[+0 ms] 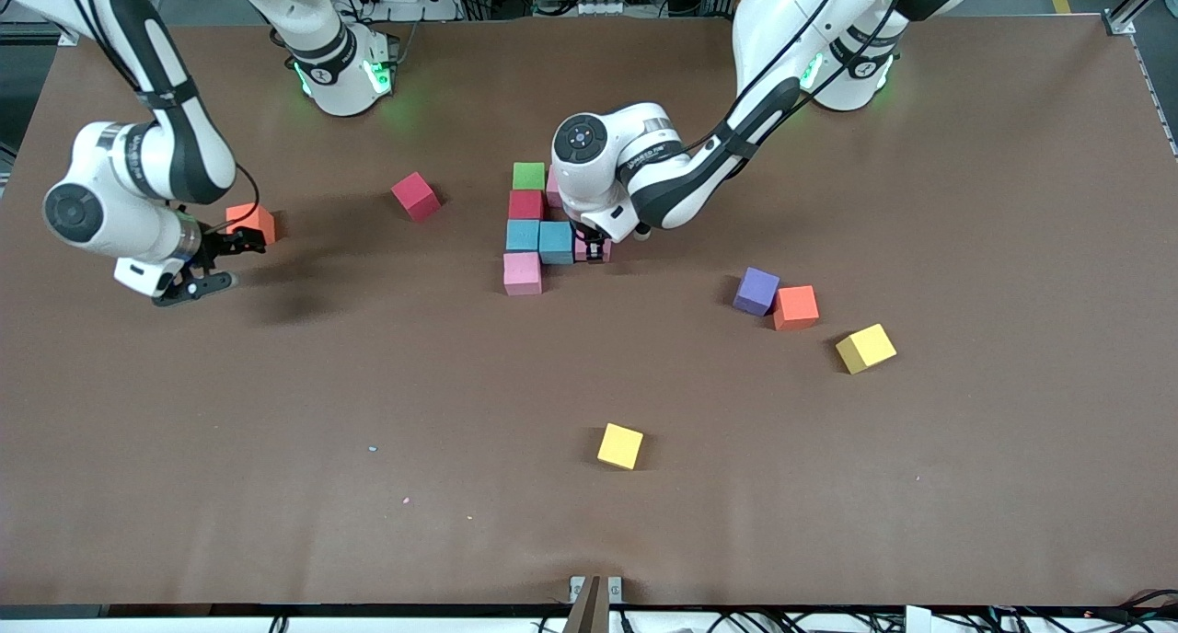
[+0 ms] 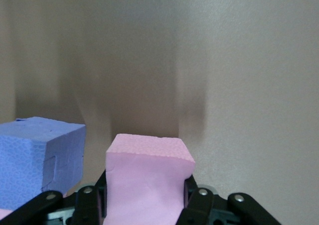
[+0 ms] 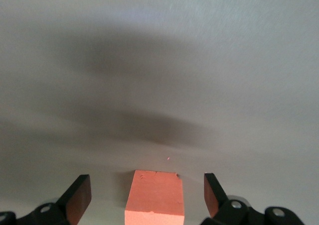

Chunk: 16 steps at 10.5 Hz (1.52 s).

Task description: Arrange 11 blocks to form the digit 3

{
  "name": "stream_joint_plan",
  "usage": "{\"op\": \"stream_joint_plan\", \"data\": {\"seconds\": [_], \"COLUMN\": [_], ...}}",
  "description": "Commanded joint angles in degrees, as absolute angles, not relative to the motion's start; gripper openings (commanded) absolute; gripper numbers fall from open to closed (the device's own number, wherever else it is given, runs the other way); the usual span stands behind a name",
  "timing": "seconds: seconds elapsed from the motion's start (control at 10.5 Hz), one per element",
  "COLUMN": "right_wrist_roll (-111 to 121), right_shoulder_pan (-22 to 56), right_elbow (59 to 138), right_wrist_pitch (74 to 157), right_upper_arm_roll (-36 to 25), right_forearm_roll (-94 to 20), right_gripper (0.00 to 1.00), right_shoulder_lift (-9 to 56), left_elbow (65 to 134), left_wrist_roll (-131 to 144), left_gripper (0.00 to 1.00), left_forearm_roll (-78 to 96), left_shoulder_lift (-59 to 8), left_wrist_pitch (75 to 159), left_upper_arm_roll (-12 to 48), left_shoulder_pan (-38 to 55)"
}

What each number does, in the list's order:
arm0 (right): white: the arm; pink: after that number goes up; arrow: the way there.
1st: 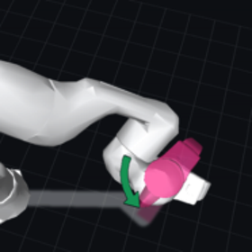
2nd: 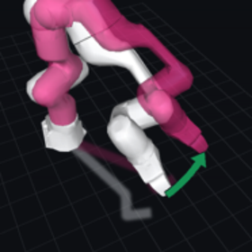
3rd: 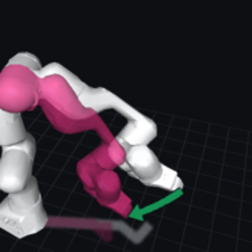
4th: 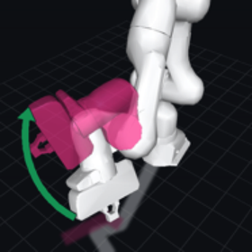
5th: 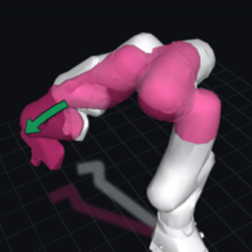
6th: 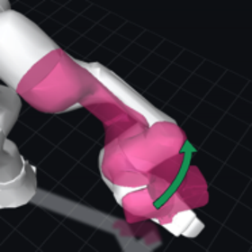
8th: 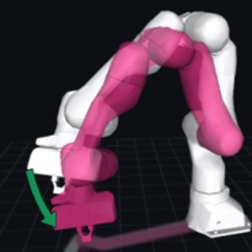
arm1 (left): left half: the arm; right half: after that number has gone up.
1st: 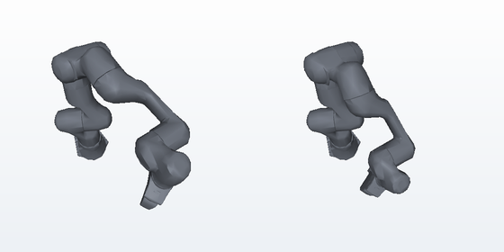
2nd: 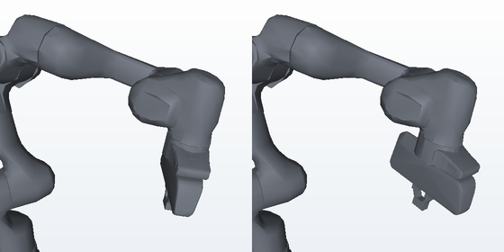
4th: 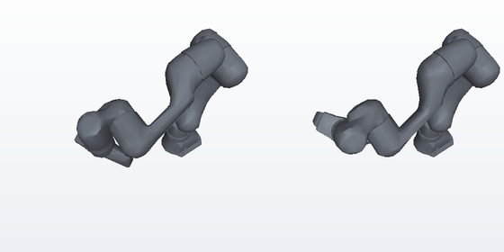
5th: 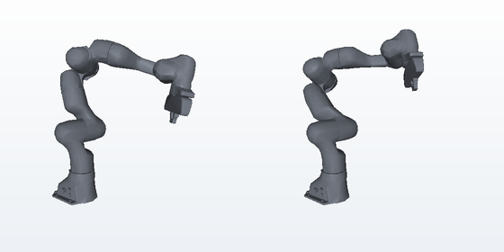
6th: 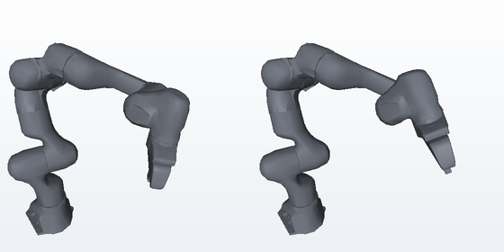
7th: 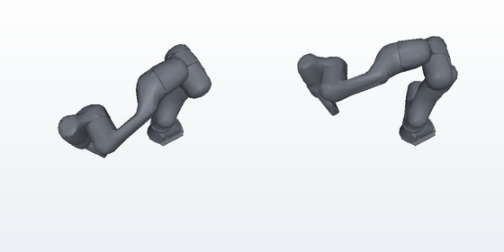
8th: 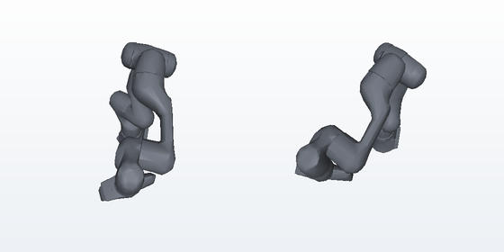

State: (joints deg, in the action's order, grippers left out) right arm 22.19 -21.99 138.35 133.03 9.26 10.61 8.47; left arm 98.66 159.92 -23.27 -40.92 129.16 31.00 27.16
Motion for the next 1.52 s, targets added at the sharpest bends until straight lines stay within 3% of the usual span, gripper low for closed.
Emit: {"op": "stream_joint_plan", "data": {"seconds": [0.0,0.57,0.86,1.05,1.14,1.24,1.43], "right_wrist_roll": [23.55,26.19,25.67,25.31,25.23,25.31,25.40], "right_shoulder_pan": [-24.33,-25.58,-25.58,-24.36,-23.13,-22.68,-21.89], "right_elbow": [144.57,147.83,149.85,149.33,148.89,148.89,149.93], "right_wrist_pitch": [138.85,141.24,144.65,143.36,141.96,141.86,144.48], "right_upper_arm_roll": [8.97,5.20,4.13,3.78,3.78,3.78,3.69], "right_forearm_roll": [13.60,14.68,14.15,13.27,12.92,11.79,11.51], "right_gripper": [1.00,1.00,1.00,1.00,1.00,1.00,1.00], "right_shoulder_lift": [4.83,3.25,3.34,1.68,0.54,0.44,-0.08], "left_elbow": [97.73,96.86,96.86,96.86,96.86,96.86,96.86], "left_wrist_roll": [173.41,173.50,173.58,173.50,173.50,172.54,172.44], "left_gripper": [0.00,0.00,0.21,0.43,0.48,0.99,1.00], "left_forearm_roll": [-27.42,-26.99,-26.72,-27.15,-27.33,-27.60,-27.69], "left_shoulder_lift": [-41.92,-42.45,-42.54,-42.54,-42.54,-42.54,-42.45], "left_wrist_pitch": [129.64,129.99,129.99,130.08,130.25,130.43,130.43], "left_upper_arm_roll": [29.89,28.56,28.65,28.57,28.65,28.57,28.65], "left_shoulder_pan": [29.52,30.76,30.67,30.67,30.67,30.67,30.67]}}
